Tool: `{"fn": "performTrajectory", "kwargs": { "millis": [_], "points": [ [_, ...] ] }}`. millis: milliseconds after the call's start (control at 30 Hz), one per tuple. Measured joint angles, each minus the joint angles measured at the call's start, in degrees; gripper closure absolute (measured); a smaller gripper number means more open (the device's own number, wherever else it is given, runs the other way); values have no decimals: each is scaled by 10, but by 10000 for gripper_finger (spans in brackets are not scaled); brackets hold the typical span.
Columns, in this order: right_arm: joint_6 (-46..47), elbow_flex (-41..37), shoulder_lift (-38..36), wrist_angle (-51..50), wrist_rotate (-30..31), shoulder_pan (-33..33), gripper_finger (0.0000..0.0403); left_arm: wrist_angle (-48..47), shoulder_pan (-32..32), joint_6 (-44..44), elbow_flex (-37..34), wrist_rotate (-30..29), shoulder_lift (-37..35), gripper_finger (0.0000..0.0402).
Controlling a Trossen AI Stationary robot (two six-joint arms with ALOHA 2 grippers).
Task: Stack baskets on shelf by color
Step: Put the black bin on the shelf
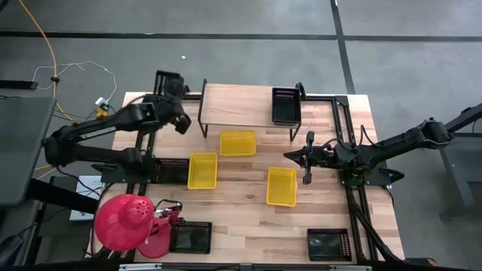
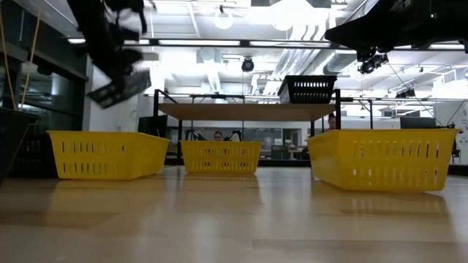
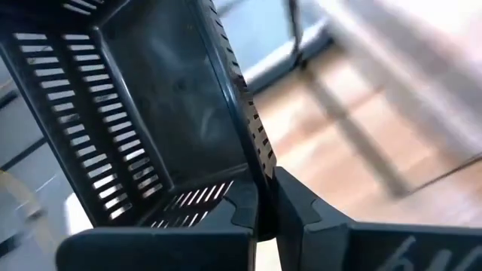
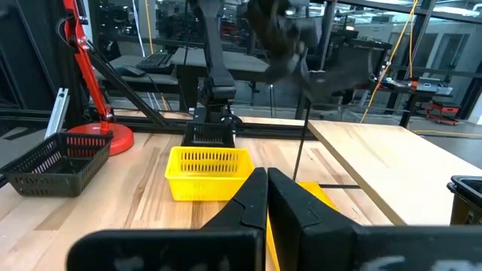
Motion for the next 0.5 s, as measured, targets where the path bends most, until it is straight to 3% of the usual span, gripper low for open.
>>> {"fn": "performTrajectory", "kwargs": {
  "millis": [233,500],
  "points": [
    [0,0,0,17,0,0,402,77,-88,10,80,1,10,401],
    [1,0,0,21,-1,0,402,182,-171,41,160,2,156,401]
  ]
}}
